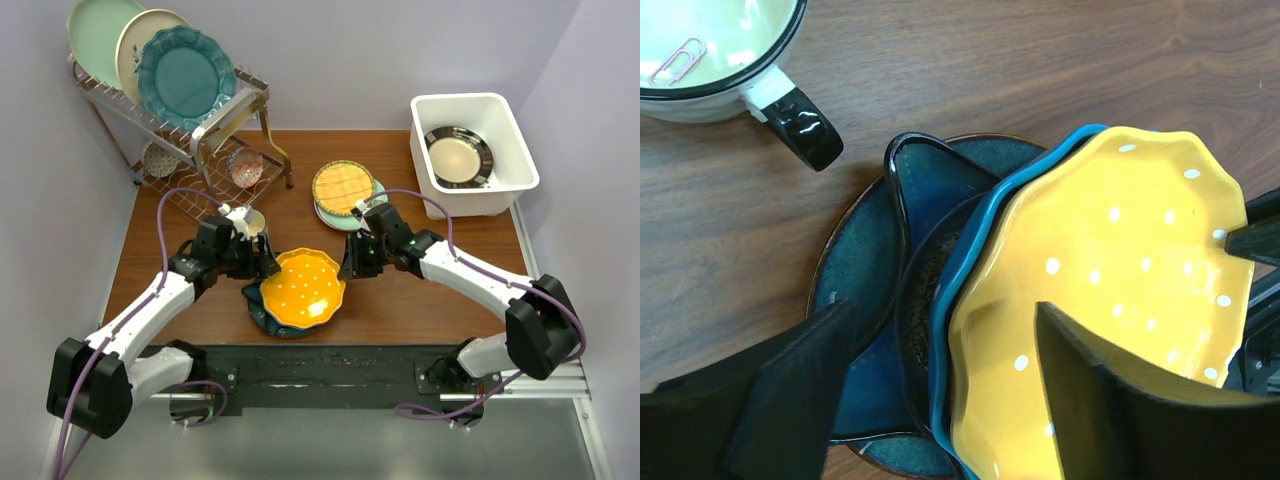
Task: Place the plates into the plastic bin on the countertop
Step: Pick up the plate from the corner of the board.
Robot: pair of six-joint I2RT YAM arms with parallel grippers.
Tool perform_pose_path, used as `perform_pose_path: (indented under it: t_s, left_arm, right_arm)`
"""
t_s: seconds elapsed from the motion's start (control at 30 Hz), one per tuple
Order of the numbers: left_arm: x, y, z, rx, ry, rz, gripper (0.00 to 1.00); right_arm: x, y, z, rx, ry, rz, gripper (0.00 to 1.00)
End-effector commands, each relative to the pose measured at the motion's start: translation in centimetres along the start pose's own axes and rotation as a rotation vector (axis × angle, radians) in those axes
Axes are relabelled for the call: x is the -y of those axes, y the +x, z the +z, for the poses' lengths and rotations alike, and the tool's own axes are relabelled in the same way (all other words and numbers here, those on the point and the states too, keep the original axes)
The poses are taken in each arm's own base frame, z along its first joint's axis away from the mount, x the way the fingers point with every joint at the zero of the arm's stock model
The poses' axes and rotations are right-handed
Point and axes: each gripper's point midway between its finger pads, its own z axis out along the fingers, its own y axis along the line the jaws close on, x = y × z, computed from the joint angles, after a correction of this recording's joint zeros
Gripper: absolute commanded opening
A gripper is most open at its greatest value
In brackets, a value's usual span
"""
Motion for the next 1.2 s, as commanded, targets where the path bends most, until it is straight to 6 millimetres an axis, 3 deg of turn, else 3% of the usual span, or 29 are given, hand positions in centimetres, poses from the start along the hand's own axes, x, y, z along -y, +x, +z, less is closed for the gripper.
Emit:
perform_pose_path:
  t_s: [0.0, 0.07, 0.13, 0.3, 0.77, 0.97, 1.17]
  left_arm:
    - [1.3, -1.2, -0.5, 0.039, 0.047, 0.021, 0.72]
    - [1.6, -1.2, -0.7, 0.043, 0.06, 0.025, 0.65]
    - [1.7, -1.4, -0.9, 0.051, 0.067, 0.029, 0.65]
    - [1.8, -1.5, -1.1, 0.061, 0.066, 0.031, 0.64]
    - [3.7, -2.4, -2.3, 0.121, 0.163, 0.062, 0.64]
    - [5.0, -1.7, -1.8, 0.093, 0.24, 0.071, 0.61]
    - [4.3, 0.4, -0.2, -0.001, 0.208, 0.061, 0.61]
  right_arm:
    - [-1.1, -2.4, -1.0, 0.086, -0.021, -0.027, 0.3]
    - [-1.2, -2.4, -0.9, 0.084, -0.023, -0.026, 0.25]
    - [-1.3, -2.3, -0.8, 0.078, -0.028, -0.023, 0.15]
    - [-2.1, -3.2, -1.8, 0.105, -0.041, -0.032, 0.05]
    - [-3.2, -4.8, -6.2, 0.212, -0.036, -0.061, 0.02]
    - [-2.8, -4.5, -5.9, 0.2, -0.022, -0.063, 0.02]
    - [-2.4, -3.9, -5.1, 0.178, -0.013, -0.059, 0.02]
